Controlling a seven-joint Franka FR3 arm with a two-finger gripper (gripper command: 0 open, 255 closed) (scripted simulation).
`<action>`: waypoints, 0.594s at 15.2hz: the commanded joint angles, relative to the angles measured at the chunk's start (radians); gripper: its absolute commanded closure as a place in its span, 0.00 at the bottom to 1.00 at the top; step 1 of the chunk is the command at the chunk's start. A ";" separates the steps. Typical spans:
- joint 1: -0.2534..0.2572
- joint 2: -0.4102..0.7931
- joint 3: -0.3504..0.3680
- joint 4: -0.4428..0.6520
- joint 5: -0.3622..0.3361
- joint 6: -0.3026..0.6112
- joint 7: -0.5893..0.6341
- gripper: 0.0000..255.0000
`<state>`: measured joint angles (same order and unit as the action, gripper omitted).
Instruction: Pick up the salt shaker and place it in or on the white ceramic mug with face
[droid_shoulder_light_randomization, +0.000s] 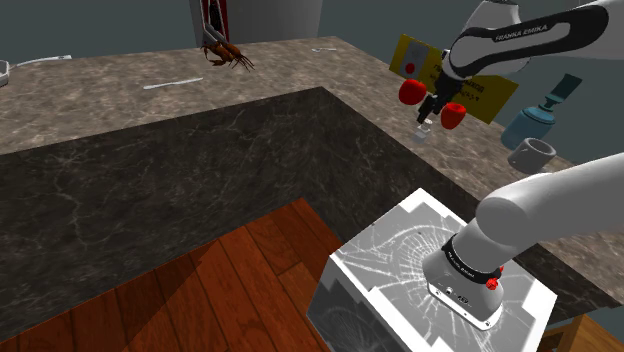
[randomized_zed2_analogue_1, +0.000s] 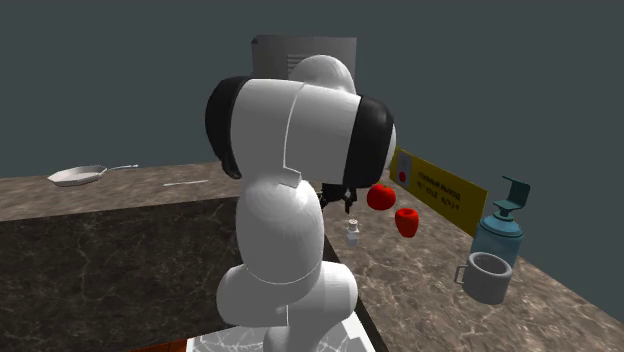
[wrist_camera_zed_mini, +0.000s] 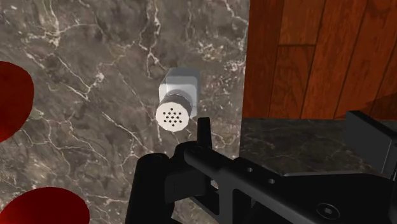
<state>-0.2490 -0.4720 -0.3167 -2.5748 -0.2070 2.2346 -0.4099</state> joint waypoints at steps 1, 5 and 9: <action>-0.012 0.057 -0.030 0.013 -0.009 0.050 -0.021 0.00; -0.031 0.180 -0.096 0.043 -0.010 0.152 -0.075 0.00; -0.030 0.240 -0.117 0.039 0.003 0.218 -0.095 0.00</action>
<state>-0.2788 -0.2441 -0.4289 -2.5307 -0.2060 2.4340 -0.5000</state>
